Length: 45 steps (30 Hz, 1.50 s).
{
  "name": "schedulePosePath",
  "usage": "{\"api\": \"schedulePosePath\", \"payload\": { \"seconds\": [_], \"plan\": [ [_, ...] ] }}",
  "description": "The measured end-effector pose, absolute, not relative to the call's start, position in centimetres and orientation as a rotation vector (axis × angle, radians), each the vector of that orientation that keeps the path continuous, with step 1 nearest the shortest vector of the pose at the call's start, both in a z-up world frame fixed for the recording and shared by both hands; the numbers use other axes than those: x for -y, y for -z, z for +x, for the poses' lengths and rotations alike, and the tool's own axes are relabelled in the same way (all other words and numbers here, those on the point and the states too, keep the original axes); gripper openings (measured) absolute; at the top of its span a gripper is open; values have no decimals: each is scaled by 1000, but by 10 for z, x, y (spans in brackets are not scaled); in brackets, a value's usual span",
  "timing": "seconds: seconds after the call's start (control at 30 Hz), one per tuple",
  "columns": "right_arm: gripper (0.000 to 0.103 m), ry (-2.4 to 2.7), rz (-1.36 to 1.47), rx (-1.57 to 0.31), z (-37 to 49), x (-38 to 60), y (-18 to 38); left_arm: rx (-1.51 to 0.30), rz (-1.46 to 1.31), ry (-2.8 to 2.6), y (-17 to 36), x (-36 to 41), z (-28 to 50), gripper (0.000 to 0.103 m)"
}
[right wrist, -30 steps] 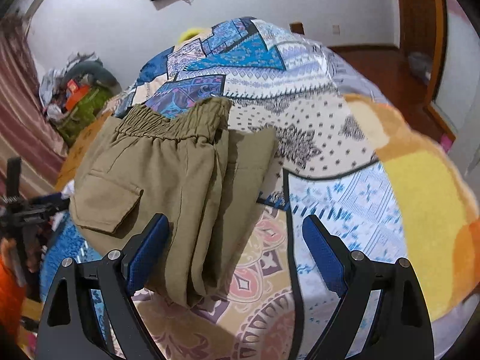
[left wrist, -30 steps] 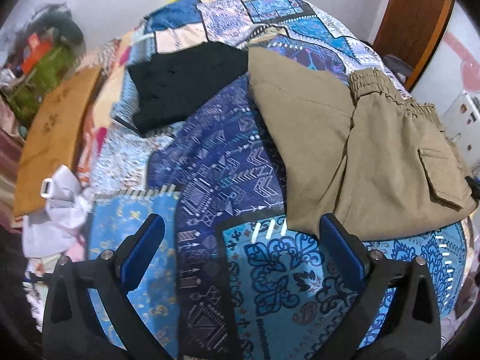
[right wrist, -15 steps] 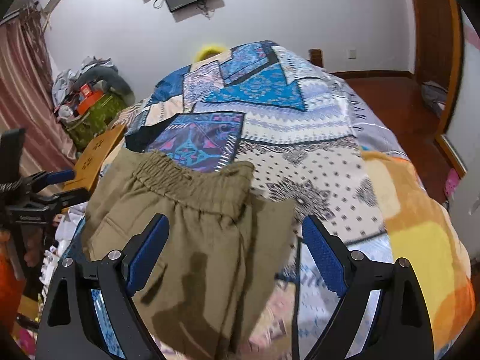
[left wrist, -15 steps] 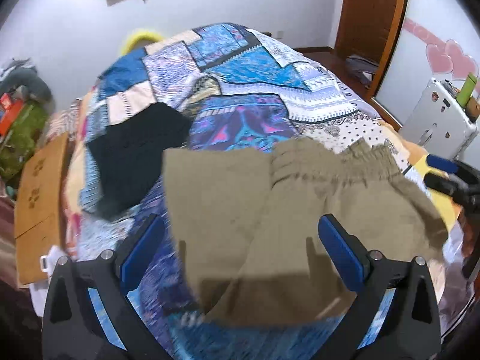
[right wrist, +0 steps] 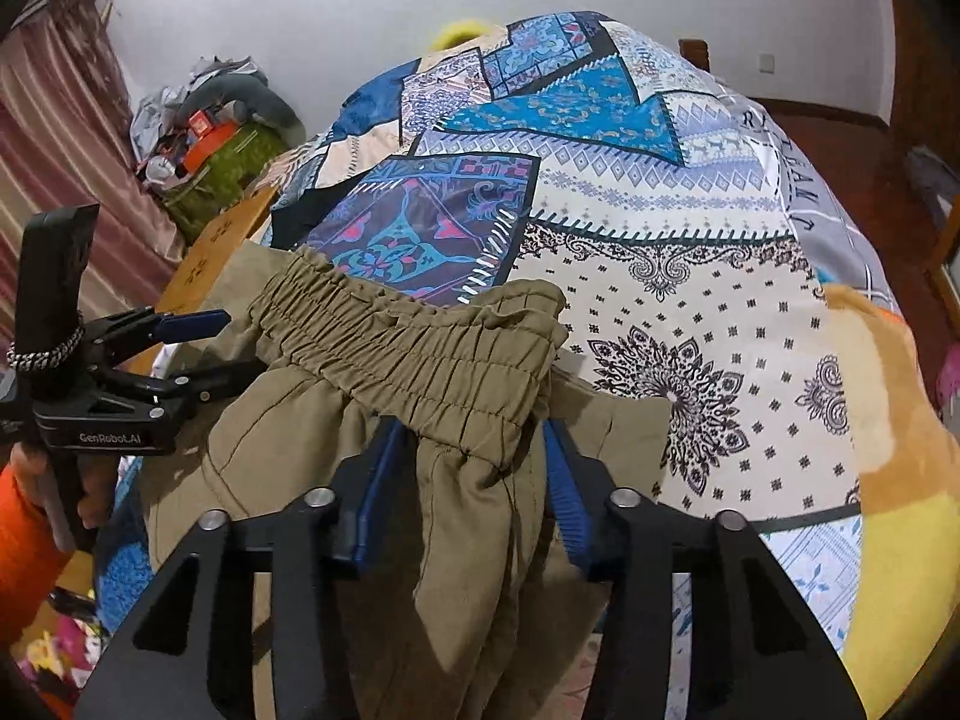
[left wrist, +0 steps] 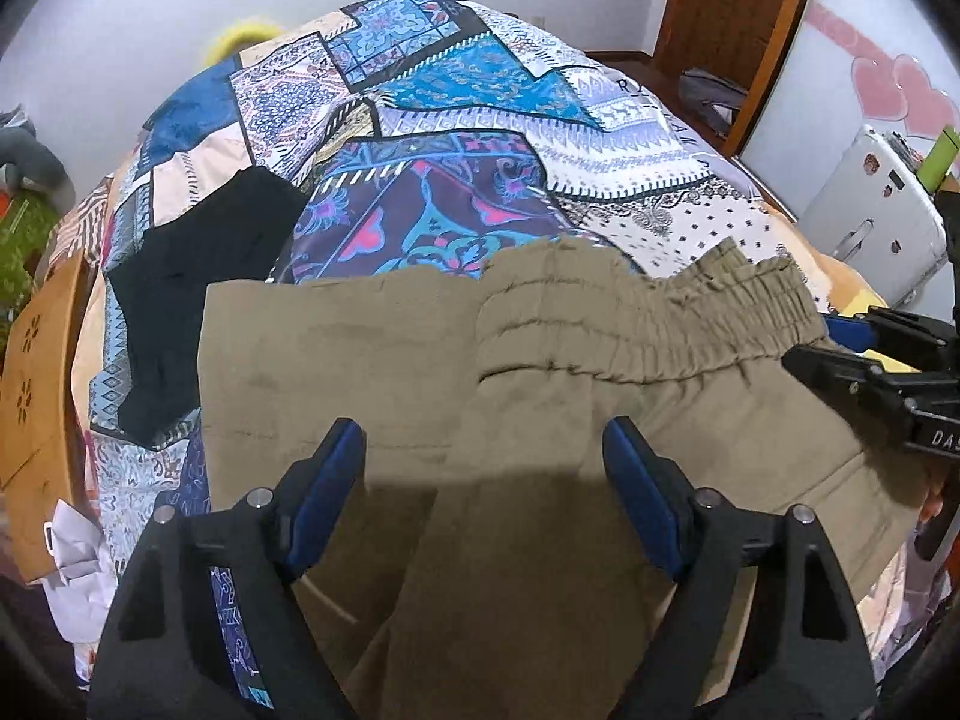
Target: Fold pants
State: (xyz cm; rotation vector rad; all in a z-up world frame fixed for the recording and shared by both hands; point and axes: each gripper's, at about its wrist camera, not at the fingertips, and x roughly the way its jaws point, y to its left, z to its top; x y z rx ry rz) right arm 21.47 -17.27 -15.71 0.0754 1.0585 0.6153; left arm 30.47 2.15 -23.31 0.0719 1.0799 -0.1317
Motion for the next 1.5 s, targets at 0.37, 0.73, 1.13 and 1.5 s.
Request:
{"api": "schedulePosePath", "payload": {
  "seconds": [0.37,0.73,1.13,1.5],
  "plan": [
    [33,-554,4,-1037,211,167,156,-1060,70,86,239,-36,302,92],
    [56,-465,-25,-980,186,173,122,-996,84,0,206,-61,273,94],
    [79,-426,51,-1016,172,179,132,-1094,-74,-13,235,-116,253,97],
    [80,-479,262,-1144,173,195,168,-1146,-241,120,256,-116,288,97]
  ]
}}
